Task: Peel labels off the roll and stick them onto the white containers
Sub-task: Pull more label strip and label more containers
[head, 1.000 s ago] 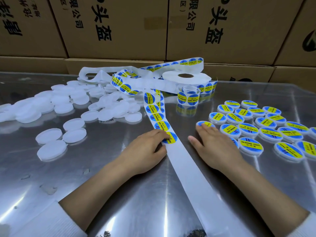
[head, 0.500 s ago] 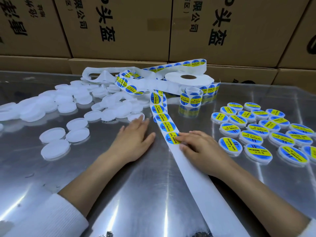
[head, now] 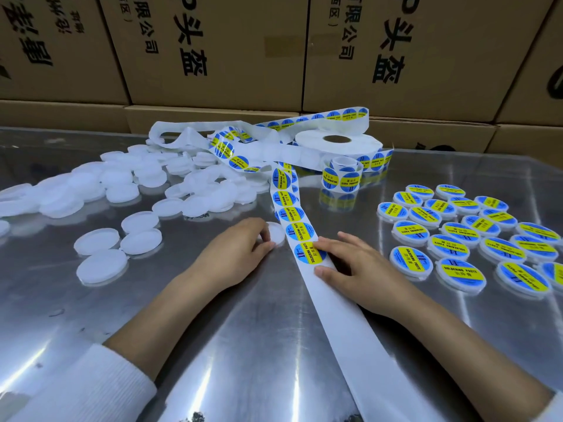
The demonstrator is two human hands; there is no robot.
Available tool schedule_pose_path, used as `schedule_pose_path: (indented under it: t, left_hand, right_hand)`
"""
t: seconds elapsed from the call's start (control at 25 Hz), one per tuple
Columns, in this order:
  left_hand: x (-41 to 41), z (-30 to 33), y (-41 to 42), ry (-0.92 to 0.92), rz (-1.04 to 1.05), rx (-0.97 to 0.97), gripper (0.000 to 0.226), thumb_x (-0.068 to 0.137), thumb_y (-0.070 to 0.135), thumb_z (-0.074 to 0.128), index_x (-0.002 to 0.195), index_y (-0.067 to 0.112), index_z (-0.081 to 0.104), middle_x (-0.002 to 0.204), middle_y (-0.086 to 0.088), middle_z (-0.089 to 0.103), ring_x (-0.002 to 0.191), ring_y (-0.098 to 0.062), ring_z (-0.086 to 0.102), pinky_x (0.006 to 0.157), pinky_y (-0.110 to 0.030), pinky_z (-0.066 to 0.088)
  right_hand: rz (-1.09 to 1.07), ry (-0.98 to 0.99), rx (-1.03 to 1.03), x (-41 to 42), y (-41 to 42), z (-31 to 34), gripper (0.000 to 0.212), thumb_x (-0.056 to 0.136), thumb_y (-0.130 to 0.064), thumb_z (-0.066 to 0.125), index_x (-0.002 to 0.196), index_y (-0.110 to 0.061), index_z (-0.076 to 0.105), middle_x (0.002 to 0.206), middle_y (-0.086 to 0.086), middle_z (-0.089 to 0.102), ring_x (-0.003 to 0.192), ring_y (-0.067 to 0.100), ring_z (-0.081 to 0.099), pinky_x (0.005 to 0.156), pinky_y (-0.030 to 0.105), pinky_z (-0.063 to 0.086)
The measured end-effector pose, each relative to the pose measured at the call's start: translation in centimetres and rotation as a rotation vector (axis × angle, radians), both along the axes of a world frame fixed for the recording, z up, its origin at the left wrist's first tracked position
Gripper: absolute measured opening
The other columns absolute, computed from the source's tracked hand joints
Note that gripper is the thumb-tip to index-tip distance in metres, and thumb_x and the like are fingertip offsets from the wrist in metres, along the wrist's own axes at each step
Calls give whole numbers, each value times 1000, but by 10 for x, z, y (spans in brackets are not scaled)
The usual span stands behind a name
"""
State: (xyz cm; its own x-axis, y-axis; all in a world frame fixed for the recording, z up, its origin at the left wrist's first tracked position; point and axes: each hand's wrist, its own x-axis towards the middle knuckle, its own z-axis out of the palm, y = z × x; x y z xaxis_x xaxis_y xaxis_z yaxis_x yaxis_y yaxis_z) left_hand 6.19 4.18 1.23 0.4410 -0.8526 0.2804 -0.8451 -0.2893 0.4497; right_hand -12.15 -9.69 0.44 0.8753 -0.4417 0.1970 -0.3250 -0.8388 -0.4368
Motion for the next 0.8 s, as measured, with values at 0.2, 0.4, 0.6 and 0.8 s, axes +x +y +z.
schedule_pose_path:
  t: [0.2,0.4,0.6,0.8]
  left_hand:
    - [-9,10,0,30,-33,-190,10,98,26,44,94,17,45,77,7,57,75,-24,53,68,-40,45]
    - [-15,12,0,38,-26,-166,10,98,28,43,95,21,50,79,10,58,78,-20,53,70,-39,45]
    - [-24,3,-3,-8,-132,-207,19,89,31,62,105,21,62,98,15,53,97,-10,55,84,-34,46]
    - [-37,4,-4,-140,-325,-253,33,79,40,73,105,21,67,102,9,64,97,-10,58,84,-29,45]
  right_hand:
    - [-50,-87,5,-1,-2,-1,47,89,-37,58,135,-35,47,120,-22,53,130,4,28,102,23,29]
    - [-45,-191,-20,0,-1,1,33,85,-23,65,117,-30,63,91,-33,50,111,3,41,81,14,31]
    - [-72,-236,-43,1,1,1,27,83,-15,64,106,-27,67,88,-18,61,96,4,46,72,11,33]
    - [-70,-229,-47,1,2,2,25,83,-21,66,107,-28,66,92,-19,62,96,4,46,74,15,33]
